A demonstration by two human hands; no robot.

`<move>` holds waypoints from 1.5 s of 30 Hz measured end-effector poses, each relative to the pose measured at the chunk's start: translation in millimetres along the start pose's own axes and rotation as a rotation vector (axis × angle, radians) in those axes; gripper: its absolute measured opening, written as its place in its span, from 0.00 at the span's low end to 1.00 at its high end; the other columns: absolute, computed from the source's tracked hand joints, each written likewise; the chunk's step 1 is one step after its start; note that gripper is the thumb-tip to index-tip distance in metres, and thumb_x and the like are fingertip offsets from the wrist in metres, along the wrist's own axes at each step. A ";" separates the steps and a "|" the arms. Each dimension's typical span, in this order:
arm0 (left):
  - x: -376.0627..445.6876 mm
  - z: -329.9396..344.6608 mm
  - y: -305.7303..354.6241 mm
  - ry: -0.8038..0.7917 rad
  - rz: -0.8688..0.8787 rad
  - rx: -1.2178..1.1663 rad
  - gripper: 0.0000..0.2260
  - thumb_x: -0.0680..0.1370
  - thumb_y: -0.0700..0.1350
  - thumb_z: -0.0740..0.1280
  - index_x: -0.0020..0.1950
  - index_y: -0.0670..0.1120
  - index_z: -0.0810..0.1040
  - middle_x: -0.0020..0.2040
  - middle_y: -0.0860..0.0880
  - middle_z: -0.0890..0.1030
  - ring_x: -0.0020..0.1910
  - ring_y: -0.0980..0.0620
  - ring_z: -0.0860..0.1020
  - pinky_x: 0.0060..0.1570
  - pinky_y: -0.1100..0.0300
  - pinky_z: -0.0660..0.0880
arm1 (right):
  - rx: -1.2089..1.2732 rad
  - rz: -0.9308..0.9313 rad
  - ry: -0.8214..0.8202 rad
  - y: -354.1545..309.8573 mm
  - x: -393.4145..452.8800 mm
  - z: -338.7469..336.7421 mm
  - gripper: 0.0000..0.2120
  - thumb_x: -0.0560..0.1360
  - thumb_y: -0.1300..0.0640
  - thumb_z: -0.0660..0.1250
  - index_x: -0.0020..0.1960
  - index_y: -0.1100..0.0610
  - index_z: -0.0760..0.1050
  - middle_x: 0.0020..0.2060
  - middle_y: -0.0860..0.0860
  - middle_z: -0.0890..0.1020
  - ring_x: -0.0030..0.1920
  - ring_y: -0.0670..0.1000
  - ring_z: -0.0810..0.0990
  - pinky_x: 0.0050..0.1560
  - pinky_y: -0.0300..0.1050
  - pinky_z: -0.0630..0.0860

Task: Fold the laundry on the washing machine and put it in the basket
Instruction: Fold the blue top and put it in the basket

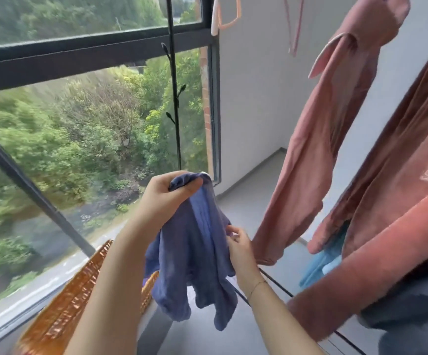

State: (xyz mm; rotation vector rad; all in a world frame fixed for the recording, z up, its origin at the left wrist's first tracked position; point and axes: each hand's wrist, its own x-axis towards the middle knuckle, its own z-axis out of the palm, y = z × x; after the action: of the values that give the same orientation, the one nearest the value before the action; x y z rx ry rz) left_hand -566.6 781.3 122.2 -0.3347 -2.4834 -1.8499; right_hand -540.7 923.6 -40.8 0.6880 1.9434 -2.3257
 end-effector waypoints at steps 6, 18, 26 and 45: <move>-61.6 -48.9 -14.1 0.102 -0.070 -0.028 0.11 0.76 0.46 0.70 0.38 0.61 0.84 0.33 0.58 0.79 0.38 0.59 0.74 0.42 0.60 0.70 | -0.176 -0.033 -0.069 40.9 -48.4 18.9 0.19 0.72 0.56 0.72 0.60 0.50 0.69 0.56 0.47 0.71 0.50 0.46 0.77 0.41 0.38 0.77; -220.6 -162.8 -26.9 0.275 -0.156 -0.055 0.05 0.75 0.39 0.69 0.44 0.47 0.84 0.38 0.57 0.83 0.40 0.64 0.78 0.43 0.72 0.72 | -0.298 -0.104 -0.215 111.0 -156.6 149.0 0.17 0.67 0.52 0.75 0.49 0.52 0.69 0.48 0.50 0.74 0.45 0.48 0.75 0.52 0.49 0.77; -314.1 -222.5 -23.3 0.310 -0.208 -0.066 0.20 0.75 0.34 0.67 0.32 0.57 0.85 0.33 0.59 0.83 0.35 0.67 0.78 0.39 0.75 0.71 | -0.467 -0.412 -0.440 137.5 -233.5 225.6 0.03 0.73 0.49 0.67 0.43 0.45 0.73 0.45 0.46 0.74 0.45 0.49 0.75 0.46 0.45 0.74; -560.3 -370.7 -95.7 0.868 -0.605 0.263 0.15 0.72 0.35 0.73 0.52 0.53 0.81 0.49 0.55 0.82 0.52 0.58 0.77 0.45 0.68 0.70 | -0.166 -0.393 -0.484 105.2 -316.1 355.3 0.12 0.80 0.63 0.55 0.53 0.59 0.77 0.46 0.52 0.81 0.48 0.49 0.76 0.49 0.41 0.71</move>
State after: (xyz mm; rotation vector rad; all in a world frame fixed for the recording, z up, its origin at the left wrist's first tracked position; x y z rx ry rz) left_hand -76.7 316.2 57.5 1.0836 -2.2045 -1.2873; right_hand -334.2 486.1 15.6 -0.2762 2.1249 -2.1912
